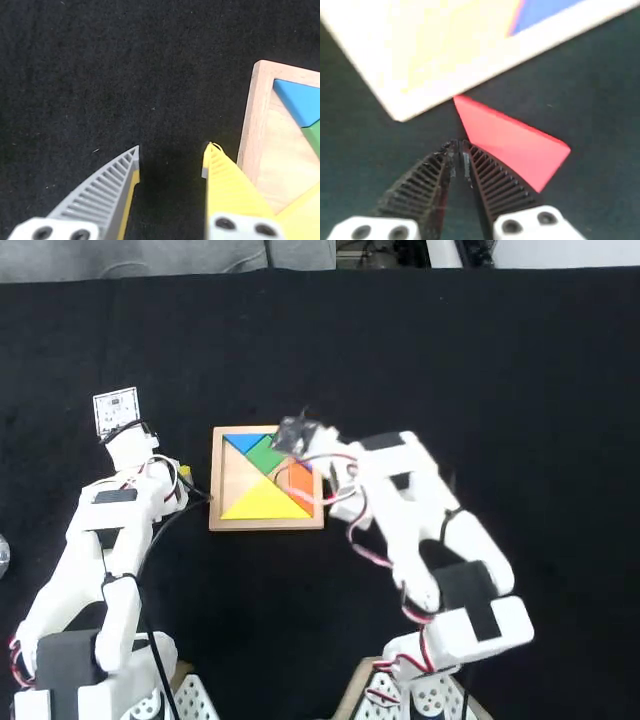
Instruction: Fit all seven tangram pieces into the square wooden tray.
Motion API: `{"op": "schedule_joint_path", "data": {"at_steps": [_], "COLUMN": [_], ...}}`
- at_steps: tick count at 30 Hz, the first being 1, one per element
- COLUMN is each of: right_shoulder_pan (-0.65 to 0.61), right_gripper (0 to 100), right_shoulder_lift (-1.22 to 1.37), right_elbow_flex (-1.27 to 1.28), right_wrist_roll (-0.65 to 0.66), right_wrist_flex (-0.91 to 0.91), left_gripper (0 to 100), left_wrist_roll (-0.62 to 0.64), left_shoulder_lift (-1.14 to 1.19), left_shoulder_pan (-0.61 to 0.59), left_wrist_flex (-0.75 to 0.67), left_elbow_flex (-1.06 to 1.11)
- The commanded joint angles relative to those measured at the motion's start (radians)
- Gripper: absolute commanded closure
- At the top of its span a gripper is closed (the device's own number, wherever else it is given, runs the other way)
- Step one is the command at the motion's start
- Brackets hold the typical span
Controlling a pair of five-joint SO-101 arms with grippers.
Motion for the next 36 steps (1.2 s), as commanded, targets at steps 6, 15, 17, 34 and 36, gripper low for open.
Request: {"op": "schedule_joint_path", "data": {"at_steps": [6,15,17,34,36], "right_shoulder_pan": [0.106,0.137,0.155,0.163,0.160], "right_gripper": [98.8,98.8,98.7,67.0,66.3], "right_shoulder_lift": [0.081,0.044,-0.002,0.189,0.246], "right_elbow_flex": [-0.147,-0.157,-0.176,-0.437,-0.470], "right_wrist_roll": [-0.161,-0.376,-0.379,-0.152,-0.129], "right_wrist_flex": [-0.160,-0.299,-0.249,0.152,0.160], "left_gripper": [79,79,79,79,79], "left_wrist_roll": [0.002,0.002,0.002,0.002,0.002], "left_shoulder_lift": [-0.006,-0.003,-0.002,0.002,0.002], "left_shoulder_pan": [0.007,0.007,0.007,0.007,0.007], "left_wrist_flex": [-0.014,-0.014,-0.014,-0.014,-0.014], "left_elbow_flex": [-0.050,-0.051,-0.053,-0.054,-0.056]}}
